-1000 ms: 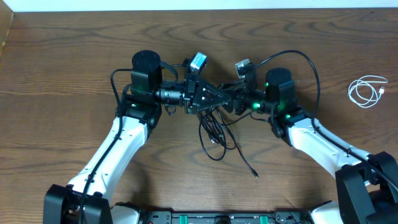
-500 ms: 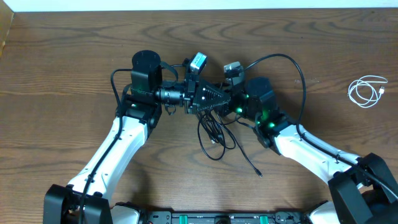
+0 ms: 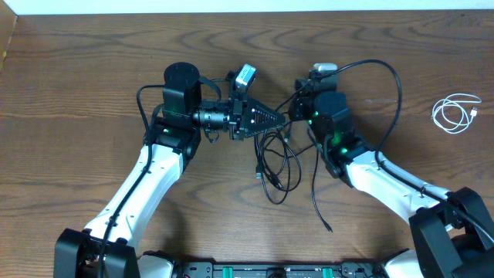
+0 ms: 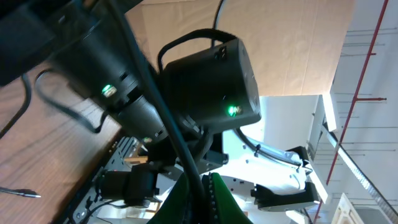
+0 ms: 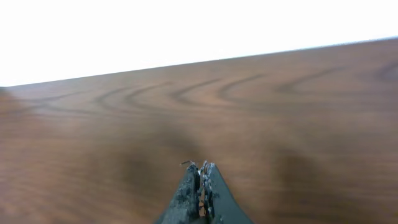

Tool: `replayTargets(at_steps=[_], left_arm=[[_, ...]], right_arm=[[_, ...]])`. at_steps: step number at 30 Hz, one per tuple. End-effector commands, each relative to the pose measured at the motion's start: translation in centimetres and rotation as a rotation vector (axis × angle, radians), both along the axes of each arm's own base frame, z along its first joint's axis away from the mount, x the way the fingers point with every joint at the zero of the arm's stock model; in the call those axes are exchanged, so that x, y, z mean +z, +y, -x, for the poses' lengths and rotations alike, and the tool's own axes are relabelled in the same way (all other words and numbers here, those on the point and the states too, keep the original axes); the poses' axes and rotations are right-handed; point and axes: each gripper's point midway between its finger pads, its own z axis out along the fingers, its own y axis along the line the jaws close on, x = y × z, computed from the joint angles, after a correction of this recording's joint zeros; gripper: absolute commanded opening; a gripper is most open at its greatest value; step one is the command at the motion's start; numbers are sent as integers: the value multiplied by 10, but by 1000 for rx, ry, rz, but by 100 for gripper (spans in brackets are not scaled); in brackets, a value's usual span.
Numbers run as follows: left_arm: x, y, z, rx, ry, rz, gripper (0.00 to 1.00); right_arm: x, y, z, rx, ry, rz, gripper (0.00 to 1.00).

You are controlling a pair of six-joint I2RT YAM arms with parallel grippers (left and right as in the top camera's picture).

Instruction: Untangle cables

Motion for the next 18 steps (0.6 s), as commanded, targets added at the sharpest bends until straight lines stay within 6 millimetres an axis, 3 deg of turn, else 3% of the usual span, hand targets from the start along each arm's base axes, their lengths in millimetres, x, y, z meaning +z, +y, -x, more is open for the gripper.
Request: replayTargets(at_steps=[1,8,11,15,18], left_arm=[[6,1,7,-35,-79,18,8],[-5,1,10,-36,-81,12,8],[-12,2,12,-38,-87,10,8],[-18,3,14,-38,-81,6,7],[-19,3,14,-39,-85,6,8]], right_arm=[[23,-33,-7,-78,-92,145,1],[97,-46,9,-88,-247,128,1],[118,-52,21,-90,-274,113,1],[127,-60,36,-89,-258,134,1],[122,-70,43,-111,-223,167,1]])
